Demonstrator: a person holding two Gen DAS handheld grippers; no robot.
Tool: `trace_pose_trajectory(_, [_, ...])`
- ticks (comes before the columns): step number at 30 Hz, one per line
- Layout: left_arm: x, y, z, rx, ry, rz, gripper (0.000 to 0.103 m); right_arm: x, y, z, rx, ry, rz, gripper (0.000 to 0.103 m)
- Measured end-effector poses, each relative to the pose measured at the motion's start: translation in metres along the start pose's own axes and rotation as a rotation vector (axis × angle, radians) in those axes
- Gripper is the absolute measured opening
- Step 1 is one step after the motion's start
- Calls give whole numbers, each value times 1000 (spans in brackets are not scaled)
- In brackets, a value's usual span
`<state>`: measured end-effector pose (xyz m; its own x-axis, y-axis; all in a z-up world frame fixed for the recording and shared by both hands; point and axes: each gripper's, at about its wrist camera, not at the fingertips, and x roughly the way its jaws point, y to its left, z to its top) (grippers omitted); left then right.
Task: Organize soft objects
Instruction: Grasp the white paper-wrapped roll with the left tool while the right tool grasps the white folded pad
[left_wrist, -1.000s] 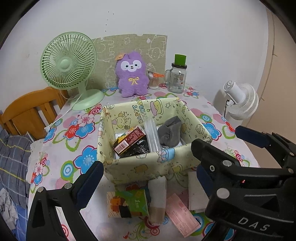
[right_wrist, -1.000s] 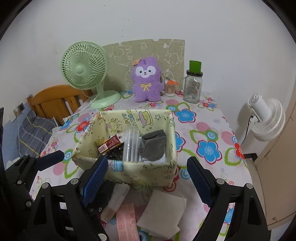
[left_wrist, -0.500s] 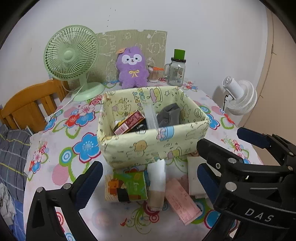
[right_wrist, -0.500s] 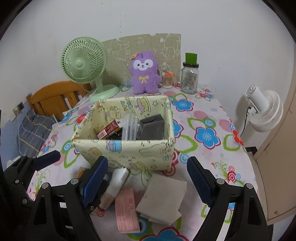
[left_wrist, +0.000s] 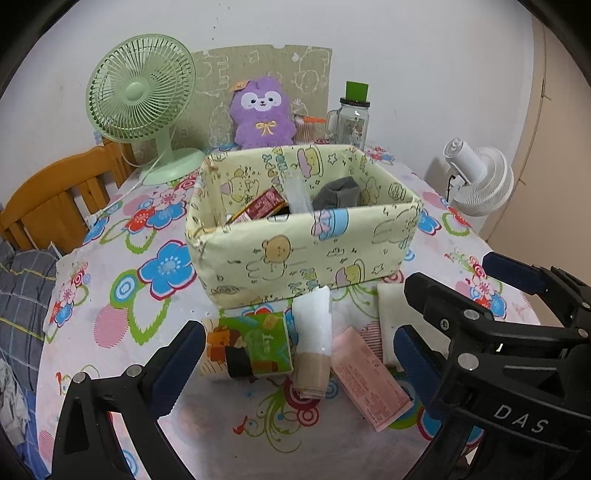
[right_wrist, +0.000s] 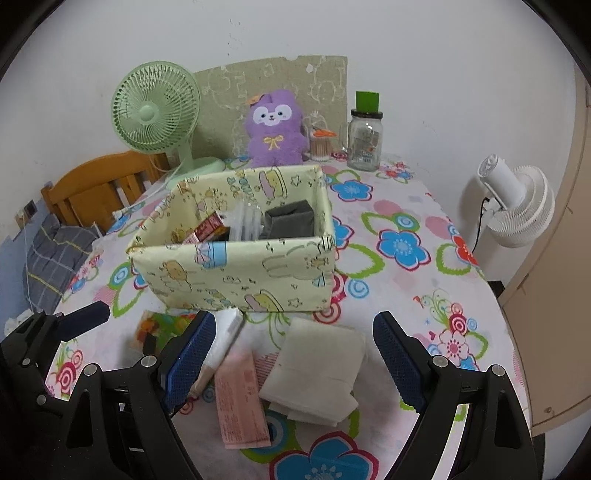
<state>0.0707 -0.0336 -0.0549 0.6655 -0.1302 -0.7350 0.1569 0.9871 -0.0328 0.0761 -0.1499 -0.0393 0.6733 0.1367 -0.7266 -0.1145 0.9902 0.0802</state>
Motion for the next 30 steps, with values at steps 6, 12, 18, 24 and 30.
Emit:
trace_pose_trajectory(6, [12, -1, -7, 1, 15, 4, 101, 9, -1, -9, -12, 14, -11, 89])
trace_pose_trajectory(12, [22, -6, -13, 31, 10, 8, 98, 19, -3, -15, -35, 25, -28, 89])
trace_pose_trajectory(18, [35, -14, -13, 56, 26, -6, 91, 28, -10, -19, -24, 42, -43, 89])
trace_pose_trajectory(24, [43, -23, -12, 88, 37, -46, 68, 40, -17, -20, -12, 68, -48, 89])
trace_pose_trajectory(30, [53, -31, -10, 100, 68, -74, 53, 44, -21, -20, -25, 69, -78, 89])
